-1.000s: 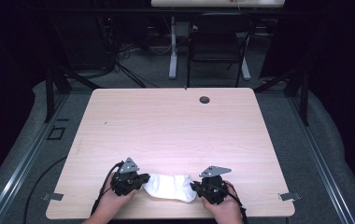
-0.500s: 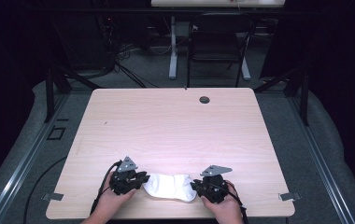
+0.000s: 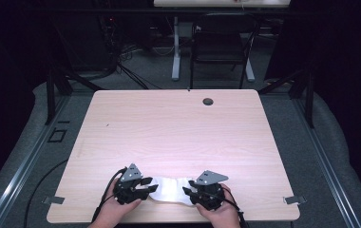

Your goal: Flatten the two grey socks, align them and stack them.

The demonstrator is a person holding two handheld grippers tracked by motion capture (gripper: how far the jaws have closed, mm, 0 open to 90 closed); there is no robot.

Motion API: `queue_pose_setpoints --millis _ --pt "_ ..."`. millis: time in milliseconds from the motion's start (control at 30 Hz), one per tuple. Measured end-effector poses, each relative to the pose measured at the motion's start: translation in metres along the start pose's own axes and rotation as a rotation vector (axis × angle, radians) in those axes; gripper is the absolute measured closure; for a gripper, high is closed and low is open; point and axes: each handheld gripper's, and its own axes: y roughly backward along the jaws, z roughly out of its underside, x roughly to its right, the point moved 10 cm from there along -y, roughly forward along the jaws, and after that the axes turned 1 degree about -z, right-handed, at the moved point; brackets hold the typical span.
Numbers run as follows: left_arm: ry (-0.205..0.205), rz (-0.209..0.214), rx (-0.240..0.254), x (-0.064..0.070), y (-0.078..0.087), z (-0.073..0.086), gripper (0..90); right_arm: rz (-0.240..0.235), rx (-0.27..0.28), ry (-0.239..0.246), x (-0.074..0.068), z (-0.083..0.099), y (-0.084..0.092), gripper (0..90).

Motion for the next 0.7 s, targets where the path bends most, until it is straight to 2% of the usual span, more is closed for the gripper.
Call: queue_pose_setpoints --millis 67,167,300,500,700 --pt "-0.001 -0.002 -0.013 0.000 -0.003 0.004 59.2 -0.008 -0.044 0.011 0.000 0.007 -0.005 63.6" --pt "-0.001 0.003 -0.023 0.001 -0.005 0.007 58.1 -0.001 -0.079 0.006 0.004 0.016 -0.008 61.7" --pt "-0.010 0.001 -0.026 0.002 -0.006 0.009 57.1 0.018 -0.067 -0.004 0.009 0.018 -0.007 58.0" --pt "-0.009 0.001 -0.038 0.001 -0.008 0.013 56.3 0.028 -0.098 -0.012 0.014 0.025 -0.008 57.4" --pt "-0.025 -0.004 -0.054 0.000 -0.010 0.016 55.0 0.020 -0.077 -0.043 0.015 0.026 -0.011 57.5"
